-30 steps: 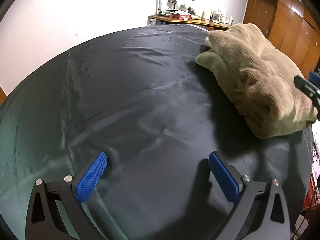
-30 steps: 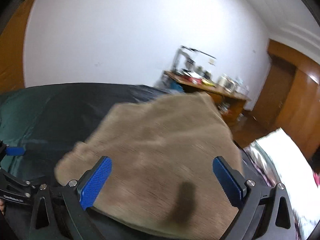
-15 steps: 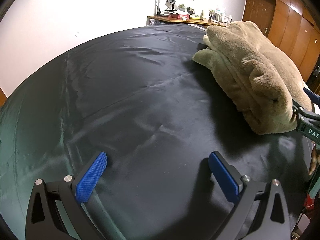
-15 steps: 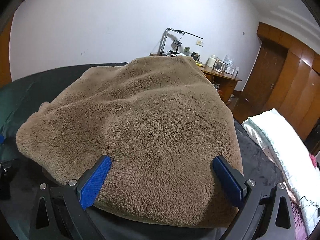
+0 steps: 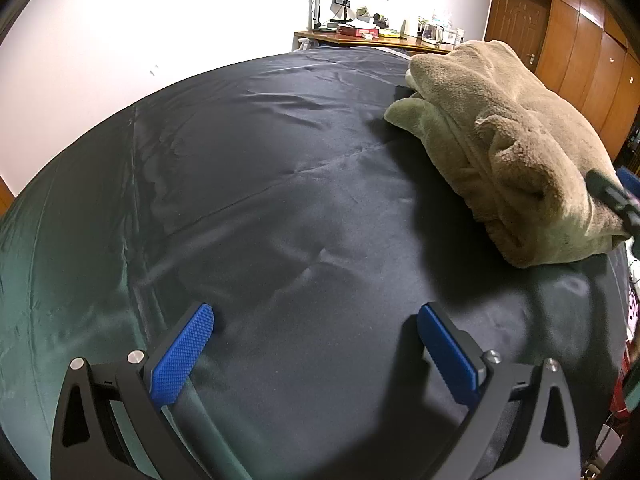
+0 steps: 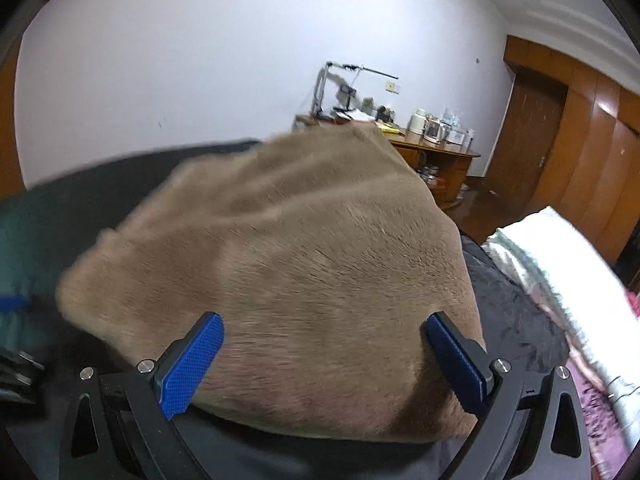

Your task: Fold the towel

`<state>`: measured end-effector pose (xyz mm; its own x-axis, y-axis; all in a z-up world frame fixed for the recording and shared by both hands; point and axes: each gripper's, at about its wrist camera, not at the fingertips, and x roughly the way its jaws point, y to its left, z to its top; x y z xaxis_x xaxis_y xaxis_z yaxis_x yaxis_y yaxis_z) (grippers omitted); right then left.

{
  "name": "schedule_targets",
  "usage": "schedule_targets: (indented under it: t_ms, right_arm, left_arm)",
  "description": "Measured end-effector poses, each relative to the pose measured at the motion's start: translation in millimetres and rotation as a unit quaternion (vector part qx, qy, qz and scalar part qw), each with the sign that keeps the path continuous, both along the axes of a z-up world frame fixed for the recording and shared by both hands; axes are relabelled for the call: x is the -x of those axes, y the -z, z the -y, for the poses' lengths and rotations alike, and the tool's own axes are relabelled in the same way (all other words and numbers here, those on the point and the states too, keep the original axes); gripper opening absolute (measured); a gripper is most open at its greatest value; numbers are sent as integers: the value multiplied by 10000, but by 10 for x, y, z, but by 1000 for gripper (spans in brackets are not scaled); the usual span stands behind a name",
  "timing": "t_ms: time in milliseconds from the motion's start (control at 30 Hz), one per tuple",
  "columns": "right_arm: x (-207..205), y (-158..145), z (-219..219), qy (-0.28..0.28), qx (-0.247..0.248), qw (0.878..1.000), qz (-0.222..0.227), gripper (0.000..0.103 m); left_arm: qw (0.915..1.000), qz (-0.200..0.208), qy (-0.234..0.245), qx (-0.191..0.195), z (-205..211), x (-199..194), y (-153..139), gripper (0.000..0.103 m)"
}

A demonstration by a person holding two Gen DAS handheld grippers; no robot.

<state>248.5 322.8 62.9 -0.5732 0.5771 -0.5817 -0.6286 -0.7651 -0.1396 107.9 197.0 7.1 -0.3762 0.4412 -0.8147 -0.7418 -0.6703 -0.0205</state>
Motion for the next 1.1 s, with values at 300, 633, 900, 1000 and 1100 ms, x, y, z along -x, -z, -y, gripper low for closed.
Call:
schedule_targets:
  t_ms: [300, 633, 900, 1000, 1100]
  right_arm:
    - [276, -55, 700, -991, -711, 9923, 211, 103]
    - [257, -17, 705, -802, -548, 9951, 170, 103]
    - [74, -169, 630, -711, -420, 9955, -455, 101]
    - [59, -177, 612, -664, -446, 9959, -423, 82]
    - [91, -143, 584, -655, -420, 9965, -295, 62]
  left_arm:
    - [10000, 24, -11, -25, -16, 40, 4, 102]
    - [10000, 67, -12, -70, -25, 61, 12, 102]
    - [10000, 39, -3, -44, -32, 31, 17, 102]
    - [10000, 33, -4, -39, -29, 29, 15, 102]
    - [10000, 24, -2, -25, -27, 34, 14, 102]
